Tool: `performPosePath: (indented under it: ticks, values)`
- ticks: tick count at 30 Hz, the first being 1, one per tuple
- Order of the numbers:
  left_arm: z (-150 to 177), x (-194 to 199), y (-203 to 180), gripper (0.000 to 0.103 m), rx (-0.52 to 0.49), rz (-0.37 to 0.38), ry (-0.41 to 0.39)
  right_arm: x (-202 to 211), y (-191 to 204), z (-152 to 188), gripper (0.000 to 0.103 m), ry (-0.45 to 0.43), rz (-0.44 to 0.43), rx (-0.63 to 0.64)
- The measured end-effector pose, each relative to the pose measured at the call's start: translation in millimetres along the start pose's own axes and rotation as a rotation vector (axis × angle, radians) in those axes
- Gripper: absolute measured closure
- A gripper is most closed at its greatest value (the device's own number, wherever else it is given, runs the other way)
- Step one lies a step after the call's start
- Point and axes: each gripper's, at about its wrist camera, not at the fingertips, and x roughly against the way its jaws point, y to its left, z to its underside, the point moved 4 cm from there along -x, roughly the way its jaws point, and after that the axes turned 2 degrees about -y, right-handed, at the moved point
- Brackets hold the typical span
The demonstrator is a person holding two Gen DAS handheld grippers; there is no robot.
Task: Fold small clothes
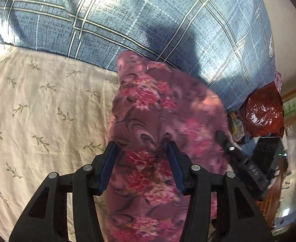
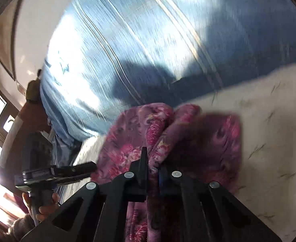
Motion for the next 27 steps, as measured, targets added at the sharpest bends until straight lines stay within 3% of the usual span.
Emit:
performPosePath:
  ticks: [2,5,8,10,12,13,15,17,18,20,24,27]
  values:
    - [3.0,-17.1,-3.0,0.053,-0.014,-0.036,0.018,-3.7,-18.7,0.4,0.096,0.012,0.055,-0.035]
    - [9.6,-39.7,-3.9,0.051,-0.045,-0.110,0.065,-40.1,-56.0,13.4,0.093,0.129,0.183,-0.074]
    - [12.3,-30.3,-6.9,0.051,-0.025,-0.083,0.055,-18.7,-58.1,12.1,0.081,0.078,0.121,-0.153]
    - [19.4,-14.1,-8.6,0.052,-0.030,-0.060,0.048,0.3,-53.4,17.3,0.077,0.066,0.033,-0.197]
    - [33.9,6.0,-12.6,0.051,-0.049,-0.032,0.020,22.9,-51.8,30.9,0.057,0.079,-0.026,-0.210]
    - [43.7,12.8,-14.7,0.051,-0.057,-0.027,0.005,30.4,-50.2,42.0,0.055,0.090,-0.037,-0.207]
    - [60.3,16.8,-13.4,0.049,-0.053,-0.027,0.004,33.1,-45.1,64.6,0.056,0.130,-0.047,-0.174]
    - [77.6,2.9,-9.4,0.048,-0.055,-0.067,0.048,29.8,-41.4,87.7,0.063,0.152,0.085,-0.048]
    - [83.8,-4.6,-8.0,0.048,-0.058,-0.093,0.069,30.2,-34.3,88.9,0.063,0.139,0.109,0.001]
    - [88.5,5.8,-15.6,0.048,-0.090,-0.113,0.038,39.3,-25.1,85.2,0.063,0.115,0.165,0.027]
    - [97.9,24.9,-32.0,0.048,-0.126,-0.089,-0.005,70.1,10.8,77.7,0.061,-0.025,0.091,0.149]
    - [111.6,9.1,-31.2,0.047,-0.164,-0.154,0.025,54.3,16.9,98.1,0.063,0.053,0.096,0.210]
